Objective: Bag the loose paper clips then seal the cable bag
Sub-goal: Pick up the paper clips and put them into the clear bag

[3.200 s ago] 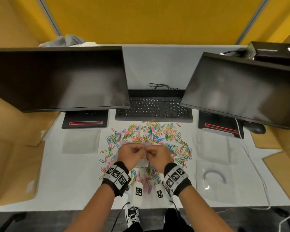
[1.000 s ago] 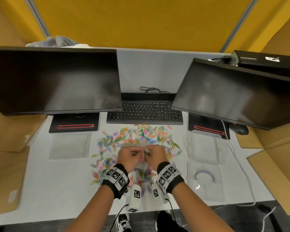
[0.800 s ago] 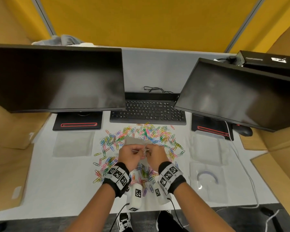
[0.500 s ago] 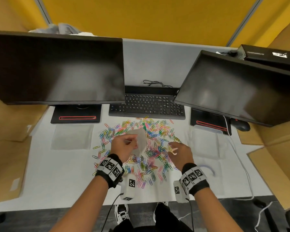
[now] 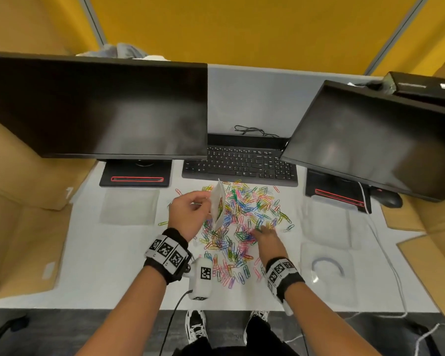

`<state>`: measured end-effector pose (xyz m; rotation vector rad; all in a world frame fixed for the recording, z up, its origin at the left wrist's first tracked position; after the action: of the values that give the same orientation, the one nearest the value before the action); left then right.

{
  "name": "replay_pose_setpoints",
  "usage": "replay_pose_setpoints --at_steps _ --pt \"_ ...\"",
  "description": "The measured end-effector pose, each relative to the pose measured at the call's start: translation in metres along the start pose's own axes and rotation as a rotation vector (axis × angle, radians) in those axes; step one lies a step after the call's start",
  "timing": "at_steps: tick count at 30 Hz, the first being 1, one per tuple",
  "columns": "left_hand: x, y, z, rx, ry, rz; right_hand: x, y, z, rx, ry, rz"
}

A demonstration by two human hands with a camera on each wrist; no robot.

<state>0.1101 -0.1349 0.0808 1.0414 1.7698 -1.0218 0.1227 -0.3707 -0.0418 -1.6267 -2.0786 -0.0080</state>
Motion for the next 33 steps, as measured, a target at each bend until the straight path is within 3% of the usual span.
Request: replay_pose_setpoints --at_steps 3,6,9,11,14,17,20,23,25,27,30,33 --pt "-0.001 -0.002 0.008 0.015 0.026 -0.016 -0.011 0.007 -0.008 -0.022 0.071 0.01" --pt "0.001 -0.002 0.016 0.05 0.073 -0.043 -0.022 0.009 -0.027 -0.144 0.322 0.173" --pt "0.001 -0.001 0.031 0.103 0.157 -0.054 -0.035 0.006 -0.043 -0.198 0.699 0.38" --pt "0.001 0.0 0.044 0.152 0.202 -0.057 -0.04 0.001 -0.055 -0.181 1.079 0.442" --pt "-0.002 0.0 0.062 0.207 0.23 -0.061 -0.027 -0.003 -0.076 -0.113 1.762 0.427" --pt "0.0 0.002 0.078 0.217 0.249 -0.058 -0.003 -0.004 -0.095 -0.003 1.953 0.342" --pt "0.003 0.002 0.092 0.231 0.267 -0.051 0.011 -0.001 -0.093 0.005 1.952 0.327" --pt "0.004 0.002 0.1 0.227 0.306 -0.02 0.015 0.005 -0.081 -0.132 1.806 0.376" --pt "0.003 0.002 0.103 0.213 0.291 -0.032 0.012 0.009 -0.074 -0.199 1.632 0.392" --pt "0.002 0.002 0.105 0.212 0.226 -0.065 0.011 0.013 -0.068 -0.168 1.433 0.37" --pt "0.001 0.003 0.108 0.204 0.175 -0.085 0.014 0.016 -0.07 -0.114 1.059 0.252" --pt "0.002 0.007 0.111 0.187 0.234 -0.056 0.02 0.017 -0.079 -0.149 0.812 0.148"
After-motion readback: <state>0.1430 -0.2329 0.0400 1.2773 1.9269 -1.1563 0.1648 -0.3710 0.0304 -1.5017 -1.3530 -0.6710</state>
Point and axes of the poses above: each hand's wrist, its own y-axis towards the middle knuckle, its own z-axis out of the palm, x = y × z, the point moved 2 cm from there along y, towards the middle knuckle, and after that the axes turned 12 degrees about y, right-handed, at the moved point
